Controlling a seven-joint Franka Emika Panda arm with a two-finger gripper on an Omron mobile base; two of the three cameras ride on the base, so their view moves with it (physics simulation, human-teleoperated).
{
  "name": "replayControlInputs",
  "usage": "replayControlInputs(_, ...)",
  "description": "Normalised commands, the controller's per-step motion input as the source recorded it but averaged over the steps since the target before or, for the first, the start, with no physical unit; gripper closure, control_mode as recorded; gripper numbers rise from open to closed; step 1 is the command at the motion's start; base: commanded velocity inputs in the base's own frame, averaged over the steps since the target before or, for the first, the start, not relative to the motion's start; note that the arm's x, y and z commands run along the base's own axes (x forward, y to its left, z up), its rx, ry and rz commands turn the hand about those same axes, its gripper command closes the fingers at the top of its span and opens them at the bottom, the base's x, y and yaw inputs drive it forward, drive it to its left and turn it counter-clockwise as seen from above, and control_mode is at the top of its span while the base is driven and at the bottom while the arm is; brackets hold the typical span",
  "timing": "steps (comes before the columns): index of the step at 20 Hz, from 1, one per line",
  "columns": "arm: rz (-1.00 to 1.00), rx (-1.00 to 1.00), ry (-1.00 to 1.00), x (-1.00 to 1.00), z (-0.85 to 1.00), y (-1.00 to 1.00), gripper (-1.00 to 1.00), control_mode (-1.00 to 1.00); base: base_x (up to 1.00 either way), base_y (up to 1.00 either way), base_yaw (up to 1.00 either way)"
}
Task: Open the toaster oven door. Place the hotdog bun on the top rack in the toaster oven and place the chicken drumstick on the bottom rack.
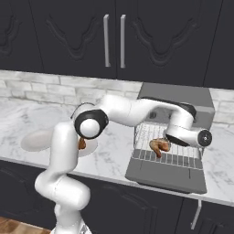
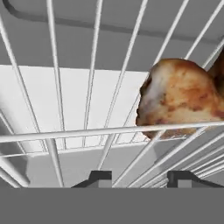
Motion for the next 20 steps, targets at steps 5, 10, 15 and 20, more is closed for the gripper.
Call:
replayControlInputs(5, -0.09, 0.0, 0.31, -1.0, -0.61, -0.65, -1.0, -1.0, 0.0, 0.0, 0.0)
replayControlInputs(10, -0.11, 0.0, 0.18, -1.0, -0.69, -0.39, -1.0, -1.0, 0.0, 0.0, 0.0)
replayControlInputs(15, -0.14, 0.0, 0.0, -1.0, -0.61, -0.2, -1.0, -1.0, 0.0, 0.0, 0.0)
replayControlInputs(20, -0.08, -0.01, -0.27, -1.0, -0.11, -0.04, -1.0, -1.0, 0.0, 0.0, 0.0)
